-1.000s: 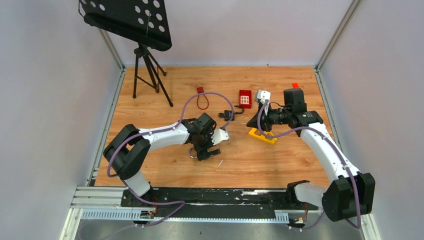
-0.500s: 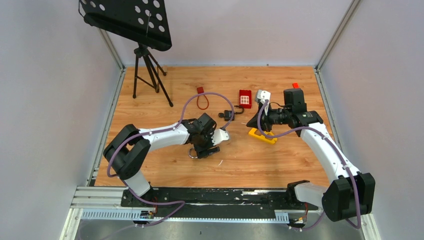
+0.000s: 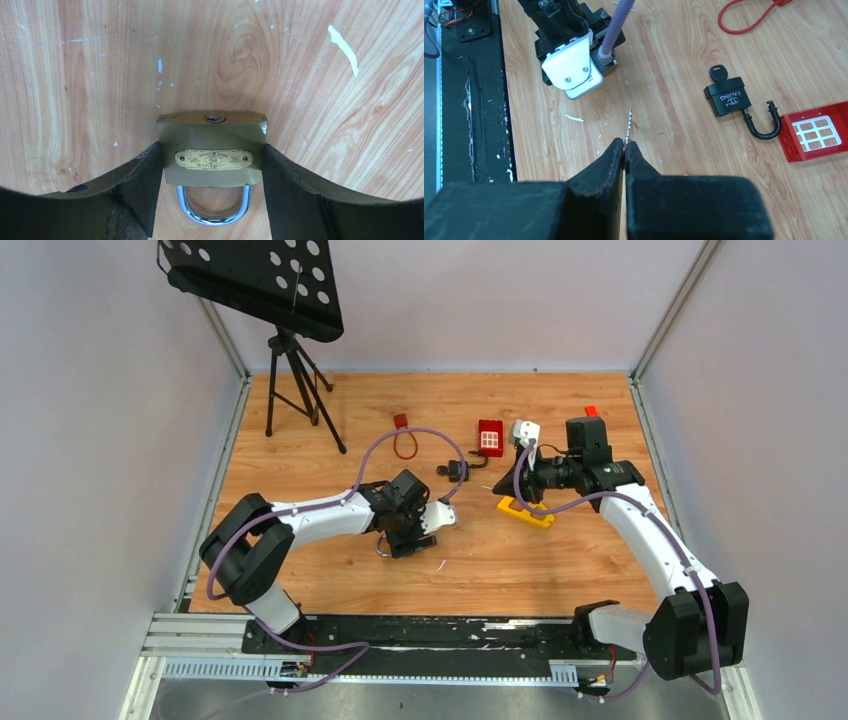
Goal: Unlock with the key
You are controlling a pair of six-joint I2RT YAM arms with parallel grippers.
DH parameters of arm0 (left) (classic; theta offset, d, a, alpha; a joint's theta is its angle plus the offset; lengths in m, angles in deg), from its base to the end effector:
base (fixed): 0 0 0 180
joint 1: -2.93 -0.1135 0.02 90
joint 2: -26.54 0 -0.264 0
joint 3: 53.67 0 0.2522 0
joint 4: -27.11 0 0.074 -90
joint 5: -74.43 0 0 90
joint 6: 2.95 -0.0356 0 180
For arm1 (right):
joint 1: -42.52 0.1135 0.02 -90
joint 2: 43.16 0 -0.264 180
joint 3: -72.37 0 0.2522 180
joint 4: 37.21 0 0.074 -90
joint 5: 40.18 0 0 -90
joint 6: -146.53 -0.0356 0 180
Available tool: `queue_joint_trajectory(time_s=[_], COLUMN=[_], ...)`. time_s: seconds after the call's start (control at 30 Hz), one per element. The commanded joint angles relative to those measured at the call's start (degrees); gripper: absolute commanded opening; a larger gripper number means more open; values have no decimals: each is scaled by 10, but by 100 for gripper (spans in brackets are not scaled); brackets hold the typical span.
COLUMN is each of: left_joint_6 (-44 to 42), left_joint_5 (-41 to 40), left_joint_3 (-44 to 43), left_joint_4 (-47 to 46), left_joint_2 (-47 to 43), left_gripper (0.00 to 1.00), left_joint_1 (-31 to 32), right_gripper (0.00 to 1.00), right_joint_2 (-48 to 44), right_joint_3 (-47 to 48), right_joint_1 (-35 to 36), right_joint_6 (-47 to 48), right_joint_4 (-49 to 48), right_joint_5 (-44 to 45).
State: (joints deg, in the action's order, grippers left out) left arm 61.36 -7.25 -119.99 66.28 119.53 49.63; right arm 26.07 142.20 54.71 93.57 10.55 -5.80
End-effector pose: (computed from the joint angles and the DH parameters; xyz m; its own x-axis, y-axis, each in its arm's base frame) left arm 0.2046 -0.2247 0.1643 -0.2341 0.8739 -0.4261 0.9568 0.2848 0.0585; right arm 0.2309 0.0799 0.2940 -0.1699 -0.3847 -0.9073 -0.9647 0.2527 0.0735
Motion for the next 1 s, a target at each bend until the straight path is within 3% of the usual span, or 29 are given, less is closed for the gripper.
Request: queue_joint_trajectory(time_s=[0.0,0.43,0.8,0.97], left_joint_6=[-39,-55,-112,-131], left_joint_5=[-7,102,218,304], left_joint_3=[13,49,-14,-51], left_joint_4=[-8,-93,-63,-29], left_joint_2=[-53,-202,-224,-207], left_gripper=[0,0,0,0], left_joint_1=[-1,-5,-15,-18], right_gripper=[0,0,0,0], right_joint_2=[-6,-13,-37,-63], right_joint_3=[8,6,6,7], right_joint_1=[-1,9,39,97], right_joint_6=[8,18,31,73], right_joint_4=[-8,-7,-5,5], right_joint_5=[-13,-7,20,88])
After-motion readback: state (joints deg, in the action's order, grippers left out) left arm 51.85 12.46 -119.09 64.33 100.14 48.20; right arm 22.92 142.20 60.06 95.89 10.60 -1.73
